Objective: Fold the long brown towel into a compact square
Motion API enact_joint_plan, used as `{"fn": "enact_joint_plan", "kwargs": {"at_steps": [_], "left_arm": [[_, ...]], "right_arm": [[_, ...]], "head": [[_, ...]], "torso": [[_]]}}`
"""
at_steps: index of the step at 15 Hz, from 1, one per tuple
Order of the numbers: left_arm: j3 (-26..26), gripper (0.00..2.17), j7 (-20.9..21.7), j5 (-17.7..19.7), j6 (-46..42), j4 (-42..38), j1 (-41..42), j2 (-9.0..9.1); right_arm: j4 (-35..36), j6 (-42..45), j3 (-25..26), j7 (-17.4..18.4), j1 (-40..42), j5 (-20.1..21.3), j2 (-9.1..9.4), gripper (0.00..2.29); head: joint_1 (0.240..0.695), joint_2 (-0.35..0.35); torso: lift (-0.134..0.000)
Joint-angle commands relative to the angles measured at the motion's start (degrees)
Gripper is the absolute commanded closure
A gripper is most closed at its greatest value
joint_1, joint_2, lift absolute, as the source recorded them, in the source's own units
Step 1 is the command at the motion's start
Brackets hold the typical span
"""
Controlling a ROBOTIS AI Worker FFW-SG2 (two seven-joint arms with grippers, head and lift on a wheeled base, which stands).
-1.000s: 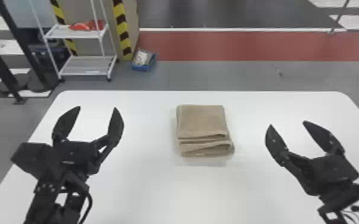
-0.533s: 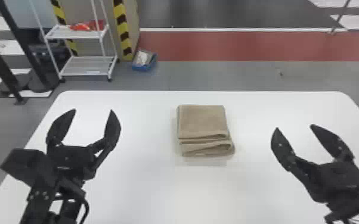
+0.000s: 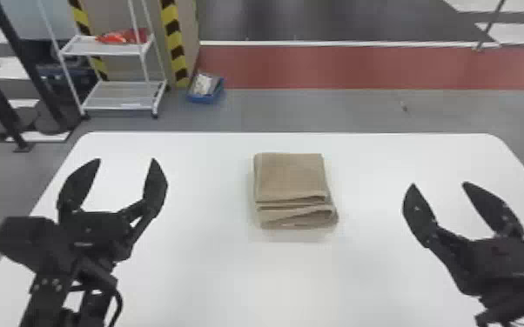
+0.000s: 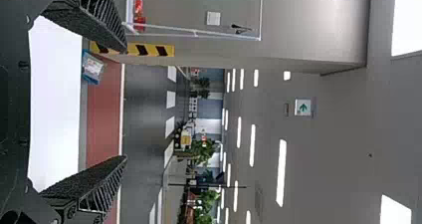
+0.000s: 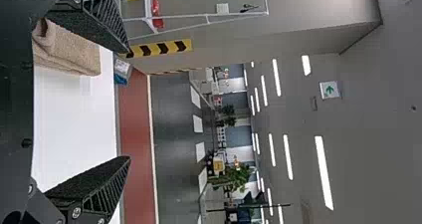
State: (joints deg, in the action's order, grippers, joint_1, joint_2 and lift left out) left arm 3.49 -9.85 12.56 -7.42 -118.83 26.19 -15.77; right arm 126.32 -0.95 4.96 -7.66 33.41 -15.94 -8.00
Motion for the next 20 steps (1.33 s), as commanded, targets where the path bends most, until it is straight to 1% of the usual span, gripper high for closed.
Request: {"fn": "enact_joint_plan", "kwargs": {"at_steps": [1,16,20], "left_arm": [[-0.3,0.13,0.0,0.5,0.0,0.0,0.0,-0.14],[-0.7,0.13,0.4,0.6,0.0,-0.6,0.8,-0.32],[-0.9,0.13,0.5,0.6,0.0,-0.7,0.9,-0.32]], "right_arm": [[0.0,1.0,0.2,0.2,0.3,-0.1,0.0,0.13],[0.4,3.1,0.8,0.6,1.4,-1.1,0.0,0.13],[0.8,3.1,1.1,0.6,1.7,-1.6,-0.35,0.13]], "head": [[0.695,0.01],[0.695,0.001],[0.695,0.002]], "torso": [[-0.124],[-0.124],[-0.124]]}}
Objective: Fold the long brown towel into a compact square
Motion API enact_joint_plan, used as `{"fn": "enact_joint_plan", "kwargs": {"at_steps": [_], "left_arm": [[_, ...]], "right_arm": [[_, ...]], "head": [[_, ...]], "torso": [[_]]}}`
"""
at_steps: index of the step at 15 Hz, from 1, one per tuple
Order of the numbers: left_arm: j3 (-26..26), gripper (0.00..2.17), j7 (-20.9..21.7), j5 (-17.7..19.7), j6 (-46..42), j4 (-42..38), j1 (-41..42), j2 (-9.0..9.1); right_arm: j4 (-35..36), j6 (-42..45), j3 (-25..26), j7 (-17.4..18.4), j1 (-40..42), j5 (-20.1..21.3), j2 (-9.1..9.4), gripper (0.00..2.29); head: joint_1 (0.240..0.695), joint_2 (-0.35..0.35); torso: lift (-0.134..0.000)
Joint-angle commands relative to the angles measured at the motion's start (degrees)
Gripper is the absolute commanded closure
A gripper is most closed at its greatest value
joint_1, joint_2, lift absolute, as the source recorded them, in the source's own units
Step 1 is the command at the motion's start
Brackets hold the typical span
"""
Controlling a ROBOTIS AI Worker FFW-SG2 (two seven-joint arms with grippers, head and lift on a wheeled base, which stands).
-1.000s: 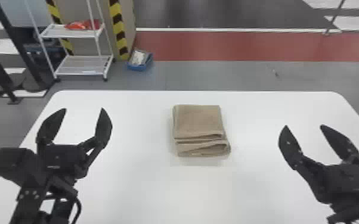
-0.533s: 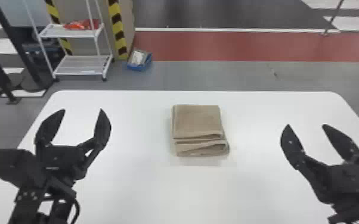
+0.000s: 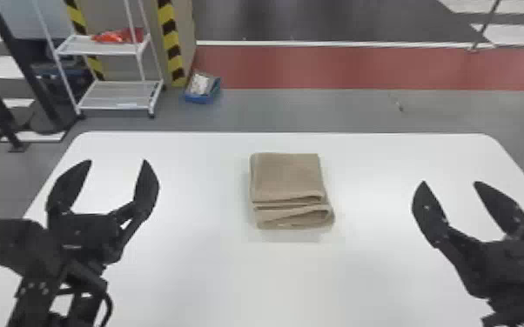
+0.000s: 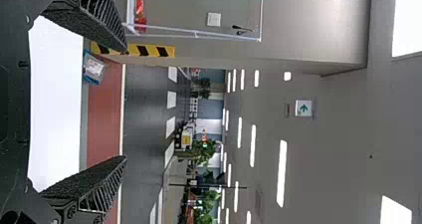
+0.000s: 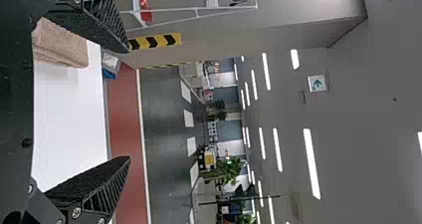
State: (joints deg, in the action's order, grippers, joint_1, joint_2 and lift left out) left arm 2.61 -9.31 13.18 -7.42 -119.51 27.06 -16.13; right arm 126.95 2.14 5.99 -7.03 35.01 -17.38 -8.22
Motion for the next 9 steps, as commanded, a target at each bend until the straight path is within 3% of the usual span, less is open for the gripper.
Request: {"fn": "enact_joint_plan", "kwargs": {"at_steps": [1,9], "left_arm": [[-0.1,0.13,0.0,0.0,0.0,-0.1,0.0,-0.04],[-0.4,0.13,0.2,0.4,0.2,-0.2,0.1,-0.04]], "right_arm": [[0.2,0.0,0.1,0.0,0.1,-0.1,-0.13,0.13],[0.4,0.0,0.1,0.0,0.1,-0.1,-0.13,0.13]], "head": [[0.695,0.001],[0.695,0.004]], "torso": [[-0.124],[-0.124]]}}
